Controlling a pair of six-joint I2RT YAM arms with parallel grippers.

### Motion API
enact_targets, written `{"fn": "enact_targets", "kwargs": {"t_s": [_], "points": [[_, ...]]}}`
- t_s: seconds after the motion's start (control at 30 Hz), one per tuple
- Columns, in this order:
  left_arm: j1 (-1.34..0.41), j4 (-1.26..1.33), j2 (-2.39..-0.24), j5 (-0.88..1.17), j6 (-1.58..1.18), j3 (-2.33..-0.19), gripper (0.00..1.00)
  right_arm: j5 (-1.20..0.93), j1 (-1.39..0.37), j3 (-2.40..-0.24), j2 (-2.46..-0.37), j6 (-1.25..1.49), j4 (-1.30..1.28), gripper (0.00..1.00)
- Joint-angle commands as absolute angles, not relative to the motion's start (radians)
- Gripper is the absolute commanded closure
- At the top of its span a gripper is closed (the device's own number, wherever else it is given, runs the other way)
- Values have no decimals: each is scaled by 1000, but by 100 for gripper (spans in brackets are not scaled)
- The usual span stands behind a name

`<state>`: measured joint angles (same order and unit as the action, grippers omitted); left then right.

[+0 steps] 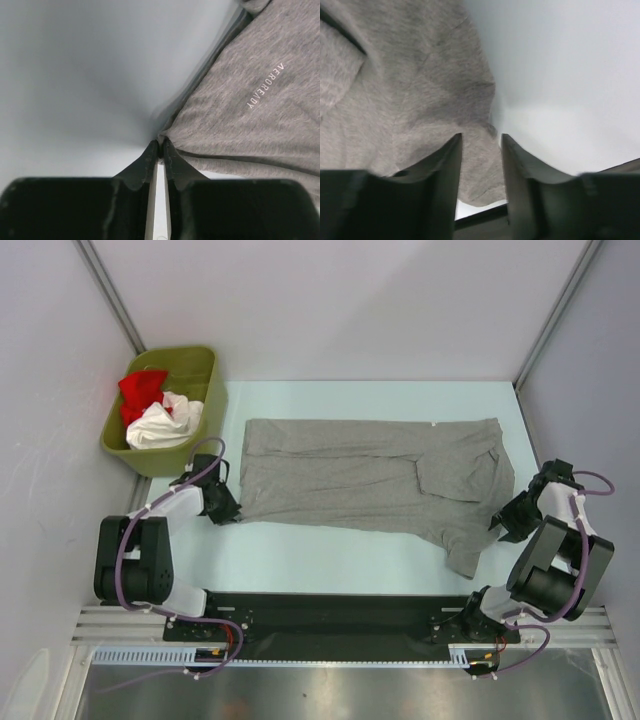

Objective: Fold and stack the t-shirts
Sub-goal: Fold the tshirt

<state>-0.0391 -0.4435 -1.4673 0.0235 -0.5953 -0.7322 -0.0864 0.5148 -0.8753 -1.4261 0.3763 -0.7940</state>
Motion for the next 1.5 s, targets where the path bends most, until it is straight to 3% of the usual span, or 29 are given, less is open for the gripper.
{"fn": "enact_targets", "kwargs": {"t_s": [0.0, 0.17, 0.7, 0.83, 0.87, 0.9, 1.13, 1.47], "points": [[-41, -428, -1503, 6, -578, -732, 87, -121, 535, -919, -1457, 318, -775, 54], [-41, -429, -1467, 12, -554, -730, 95, -124, 535, -951, -1508, 294, -752, 53], [-41, -437, -1430, 45, -534, -733, 100, -173, 578, -861, -1512, 367, -727, 58], [-41, -454, -1419, 38, -529, -744, 100, -207, 578, -864, -1514, 390, -710, 79], [-41, -460, -1414, 34, -529, -744, 100, -213, 578, -865, -1508, 394, -715, 96], [-41, -463, -1405, 31, -528, -744, 100, -216, 578, -870, -1500, 399, -721, 100], [-41, -494, -1361, 15, -519, -773, 100, -222, 575, -923, -1431, 413, -773, 100], [-43, -555, -1359, -34, -514, -939, 100, -225, 534, -1143, -1538, 428, -798, 100]]}}
